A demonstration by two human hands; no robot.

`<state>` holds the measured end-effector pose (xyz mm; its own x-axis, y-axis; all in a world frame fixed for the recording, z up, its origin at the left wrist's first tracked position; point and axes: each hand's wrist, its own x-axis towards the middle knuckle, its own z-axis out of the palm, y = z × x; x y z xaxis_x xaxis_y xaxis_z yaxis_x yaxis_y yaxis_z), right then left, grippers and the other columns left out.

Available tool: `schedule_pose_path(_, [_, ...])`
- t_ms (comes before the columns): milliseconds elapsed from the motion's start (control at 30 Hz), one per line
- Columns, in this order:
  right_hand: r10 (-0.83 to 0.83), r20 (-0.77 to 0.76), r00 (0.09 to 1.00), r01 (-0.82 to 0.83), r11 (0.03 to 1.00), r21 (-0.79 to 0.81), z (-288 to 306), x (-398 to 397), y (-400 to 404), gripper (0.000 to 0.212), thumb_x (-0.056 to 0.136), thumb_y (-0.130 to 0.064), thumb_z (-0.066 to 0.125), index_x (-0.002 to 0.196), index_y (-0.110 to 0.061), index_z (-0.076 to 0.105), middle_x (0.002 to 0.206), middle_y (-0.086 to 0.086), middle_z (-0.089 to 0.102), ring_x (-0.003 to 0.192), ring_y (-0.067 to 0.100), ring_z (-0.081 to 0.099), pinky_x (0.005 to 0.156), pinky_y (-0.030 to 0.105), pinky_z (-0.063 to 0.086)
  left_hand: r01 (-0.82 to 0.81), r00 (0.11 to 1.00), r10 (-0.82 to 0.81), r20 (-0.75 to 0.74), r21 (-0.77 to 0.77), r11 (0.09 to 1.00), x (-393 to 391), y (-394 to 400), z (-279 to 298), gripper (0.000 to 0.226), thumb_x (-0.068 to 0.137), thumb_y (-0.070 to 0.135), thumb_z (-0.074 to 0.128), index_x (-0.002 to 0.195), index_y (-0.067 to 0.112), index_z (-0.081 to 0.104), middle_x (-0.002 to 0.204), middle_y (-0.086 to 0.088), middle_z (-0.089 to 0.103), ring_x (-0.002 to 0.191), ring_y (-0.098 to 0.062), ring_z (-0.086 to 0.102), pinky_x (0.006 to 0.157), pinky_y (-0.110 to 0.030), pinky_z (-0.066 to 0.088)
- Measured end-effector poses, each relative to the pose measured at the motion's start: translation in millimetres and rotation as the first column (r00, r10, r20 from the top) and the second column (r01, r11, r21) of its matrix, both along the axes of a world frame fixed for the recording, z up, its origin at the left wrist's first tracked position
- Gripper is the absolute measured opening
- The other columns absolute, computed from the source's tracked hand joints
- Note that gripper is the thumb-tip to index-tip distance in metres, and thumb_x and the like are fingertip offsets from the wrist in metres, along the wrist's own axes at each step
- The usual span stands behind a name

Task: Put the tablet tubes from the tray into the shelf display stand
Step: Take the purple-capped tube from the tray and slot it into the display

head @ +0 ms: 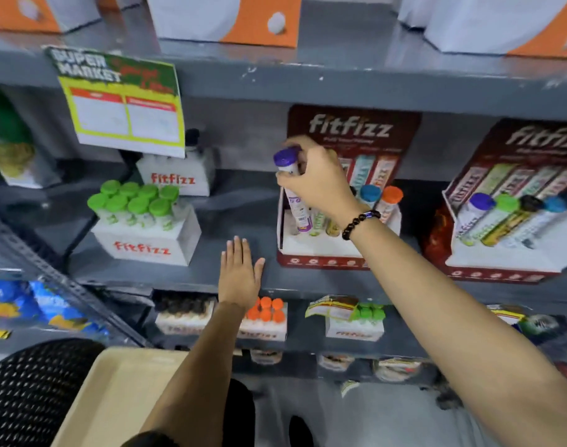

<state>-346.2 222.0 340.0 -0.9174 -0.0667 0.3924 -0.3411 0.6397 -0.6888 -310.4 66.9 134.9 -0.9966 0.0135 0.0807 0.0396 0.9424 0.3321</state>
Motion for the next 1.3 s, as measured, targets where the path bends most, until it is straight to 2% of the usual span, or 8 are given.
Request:
schedule_pose_path(133, [0.034, 0.133, 0.991, -0.035, 0.999, 0.011, 5, -12, 13, 0.03, 0.067, -0.016, 0.073, 0.096, -0.018, 0.068, 0.09, 0.005, 0.074, 0.08, 0.018, 0.065, 0.078, 0.032, 0.053, -0.008, 0.999, 0.01, 0.034, -0.057, 0.998, -2, -2, -11, 0.06, 0.099, 0.042, 0.017, 0.146, 0.006, 0.008, 0.157, -0.014, 0.008, 0.145, -0.026, 0.002, 0.12, -0.039, 0.0])
schedule_pose_path(333, [0.092, 0.28, 0.955, -0.136, 0.981, 0.141, 11, -22, 18, 0.028, 0.065, -0.007, 0.076, 0.091, -0.017, 0.07, 0.097, 0.006, 0.071, 0.082, 0.02, 0.064, 0.076, 0.03, 0.053, -0.028, 0.999, 0.031, 0.038, -0.086, 0.996, -3, -2, -15, 0.059, 0.098, 0.044, 0.013, 0.146, 0.01, 0.007, 0.158, -0.011, 0.007, 0.145, -0.024, 0.0, 0.118, -0.037, -0.003])
schedule_pose_path(400, [0.103, 0.307, 0.946, -0.17, 0.965, 0.198, 13, -23, 18, 0.029, 0.066, -0.005, 0.075, 0.092, -0.017, 0.07, 0.096, 0.004, 0.068, 0.081, 0.018, 0.062, 0.071, 0.026, 0.051, -0.029, 0.999, 0.033, 0.042, -0.089, 0.996, -3, -2, -15, 0.059, 0.098, 0.044, 0.012, 0.146, 0.011, 0.005, 0.158, -0.01, 0.005, 0.145, -0.024, -0.001, 0.117, -0.036, -0.004])
schedule_pose_path(700, [0.048, 0.337, 0.94, -0.198, 0.884, 0.424, 11, -26, 9, 0.039, 0.074, 0.011, 0.059, 0.093, -0.021, 0.071, 0.106, 0.005, 0.059, 0.082, 0.02, 0.057, 0.056, 0.019, 0.043, -0.025, 0.998, 0.031, 0.053, -0.107, 0.994, -1, -1, -12, 0.06, 0.098, 0.046, 0.011, 0.146, 0.011, 0.002, 0.158, -0.009, 0.002, 0.145, -0.023, -0.004, 0.115, -0.034, -0.008])
schedule_pose_path(867, [0.016, 0.327, 0.945, -0.178, 0.864, 0.471, 11, -27, 10, 0.04, 0.076, 0.012, 0.056, 0.095, -0.019, 0.071, 0.116, 0.008, 0.061, 0.083, 0.021, 0.056, 0.067, 0.023, 0.045, -0.03, 0.998, 0.037, 0.06, -0.12, 0.992, -1, 0, -12, 0.061, 0.097, 0.047, 0.01, 0.147, 0.012, 0.001, 0.158, -0.008, 0.001, 0.145, -0.023, -0.005, 0.114, -0.034, -0.009])
schedule_pose_path(1000, [0.018, 0.327, 0.945, -0.187, 0.85, 0.492, 10, -27, 14, 0.037, 0.076, 0.01, 0.057, 0.097, -0.018, 0.071, 0.118, 0.009, 0.062, 0.095, 0.025, 0.061, 0.077, 0.029, 0.054, -0.031, 0.997, 0.039, 0.063, -0.123, 0.992, -1, 0, -11, 0.061, 0.097, 0.047, 0.011, 0.146, 0.012, 0.001, 0.158, -0.008, 0.0, 0.145, -0.023, -0.005, 0.114, -0.034, -0.009])
schedule_pose_path(1200, [0.049, 0.362, 0.931, -0.238, 0.833, 0.5, 0, -21, 11, 0.043, 0.077, 0.012, 0.049, 0.104, -0.015, 0.068, 0.125, 0.011, 0.057, 0.09, 0.021, 0.052, 0.071, 0.026, 0.046, -0.026, 0.997, 0.034, 0.07, -0.108, 0.994, 0, 0, -9, 0.061, 0.097, 0.047, 0.011, 0.146, 0.012, 0.001, 0.158, -0.008, 0.001, 0.145, -0.023, -0.005, 0.117, -0.036, -0.006])
schedule_pose_path(1300, [0.056, 0.37, 0.927, -0.254, 0.821, 0.512, -2, -21, 9, 0.044, 0.079, 0.011, 0.049, 0.111, -0.014, 0.065, 0.129, 0.011, 0.055, 0.103, 0.025, 0.056, 0.076, 0.026, 0.046, -0.029, 0.997, 0.037, 0.071, -0.104, 0.994, 2, 0, -9, 0.061, 0.097, 0.047, 0.012, 0.146, 0.012, 0.001, 0.158, -0.008, 0.0, 0.145, -0.023, -0.005, 0.116, -0.035, -0.007])
